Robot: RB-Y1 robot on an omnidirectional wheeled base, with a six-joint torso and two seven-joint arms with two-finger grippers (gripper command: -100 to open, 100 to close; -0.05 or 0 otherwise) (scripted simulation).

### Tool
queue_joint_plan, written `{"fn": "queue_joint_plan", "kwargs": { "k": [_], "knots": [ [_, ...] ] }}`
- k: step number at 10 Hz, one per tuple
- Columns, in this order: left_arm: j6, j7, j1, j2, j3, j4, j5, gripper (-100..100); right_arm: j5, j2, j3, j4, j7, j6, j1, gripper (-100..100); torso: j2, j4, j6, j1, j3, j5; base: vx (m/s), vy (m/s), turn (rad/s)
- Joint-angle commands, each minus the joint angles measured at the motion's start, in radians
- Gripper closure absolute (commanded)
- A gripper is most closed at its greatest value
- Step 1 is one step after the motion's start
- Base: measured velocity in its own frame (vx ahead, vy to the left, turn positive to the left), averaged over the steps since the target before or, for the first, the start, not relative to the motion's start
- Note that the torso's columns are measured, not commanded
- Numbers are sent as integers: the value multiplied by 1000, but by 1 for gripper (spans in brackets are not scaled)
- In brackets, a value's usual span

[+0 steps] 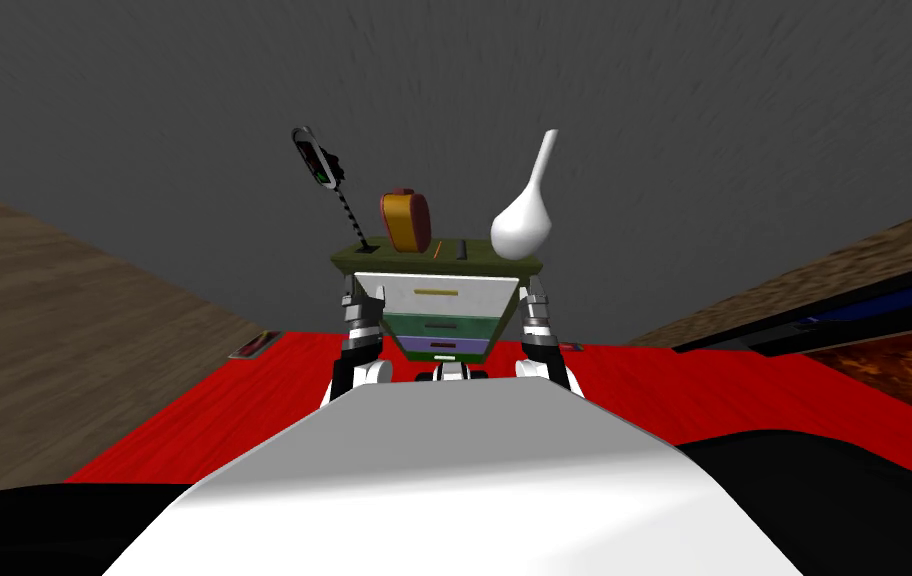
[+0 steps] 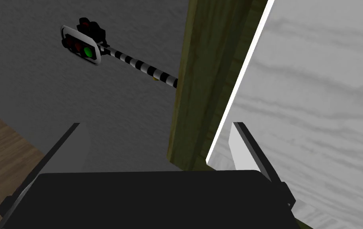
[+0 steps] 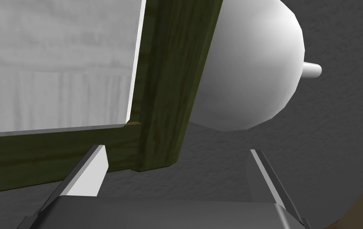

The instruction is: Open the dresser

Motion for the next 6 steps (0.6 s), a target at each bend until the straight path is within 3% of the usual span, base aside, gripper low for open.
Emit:
{"fn": "queue_joint_plan", "kwargs": {
  "k": [1,6],
  "knots": [
    [18,0,0,74,-3,0,-2,-100,0,0,0,0,0,0,0,0,9,10,0,0,-19,0,-7,-8,-8],
    [99,1,-4,169,-13,0,-8,-100,0,0,0,0,0,0,0,0,13,14,0,-1,-25,0,-9,-16,-17]
  ]
}}
